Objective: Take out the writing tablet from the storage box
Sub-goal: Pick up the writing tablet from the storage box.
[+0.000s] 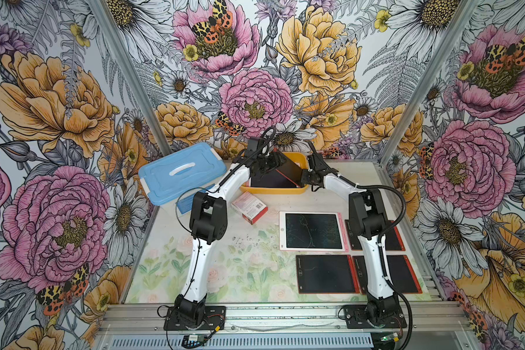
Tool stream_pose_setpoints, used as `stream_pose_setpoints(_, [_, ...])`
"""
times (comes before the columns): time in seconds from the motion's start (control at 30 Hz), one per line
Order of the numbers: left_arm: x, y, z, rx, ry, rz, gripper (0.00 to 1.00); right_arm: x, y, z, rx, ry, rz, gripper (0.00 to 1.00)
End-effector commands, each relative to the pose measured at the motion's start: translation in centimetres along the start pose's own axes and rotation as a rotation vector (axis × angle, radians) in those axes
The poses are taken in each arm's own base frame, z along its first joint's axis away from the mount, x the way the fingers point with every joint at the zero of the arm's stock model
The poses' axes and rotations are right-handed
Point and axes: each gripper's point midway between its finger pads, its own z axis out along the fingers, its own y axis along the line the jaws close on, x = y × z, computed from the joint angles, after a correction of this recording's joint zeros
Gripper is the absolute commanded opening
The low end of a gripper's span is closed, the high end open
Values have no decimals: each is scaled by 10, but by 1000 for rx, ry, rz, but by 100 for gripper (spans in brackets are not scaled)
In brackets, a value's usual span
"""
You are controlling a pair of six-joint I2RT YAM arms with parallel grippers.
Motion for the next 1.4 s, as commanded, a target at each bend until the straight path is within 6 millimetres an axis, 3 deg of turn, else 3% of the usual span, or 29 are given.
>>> stream_pose_setpoints(0.0, [-9,-2,-13,-26,-30,36,51,-15,14,3,-25,-64,-10,7])
stream_pose_setpoints(0.3, [-7,8,-11,-68,-22,45,28,-17,15,3,-24,-69,-9,7])
stream_pose_setpoints(0.63, [-8,11,-13,-71,-20,28,12,-22,15,-2,-21,-82,-6,7])
stream_pose_setpoints(0.7, [-9,10,-17,-75,-28,27,9,-23,16,-4,-23,-85,-6,9])
stream_pose_setpoints(0.8, [-10,7,-24,-85,-43,32,6,-27,15,-10,-21,-95,8,22])
stream_pose_setpoints(1.03, [-17,-2,-49,-112,-95,55,0,-50,21,-34,-38,-148,-3,31])
stream_pose_setpoints(1.13, [-21,-8,-64,-125,-126,66,0,-64,21,-53,-37,-183,-7,34])
stream_pose_setpoints(1.37, [-23,-32,-98,-105,-176,90,0,-89,15,-109,-26,-265,-7,51])
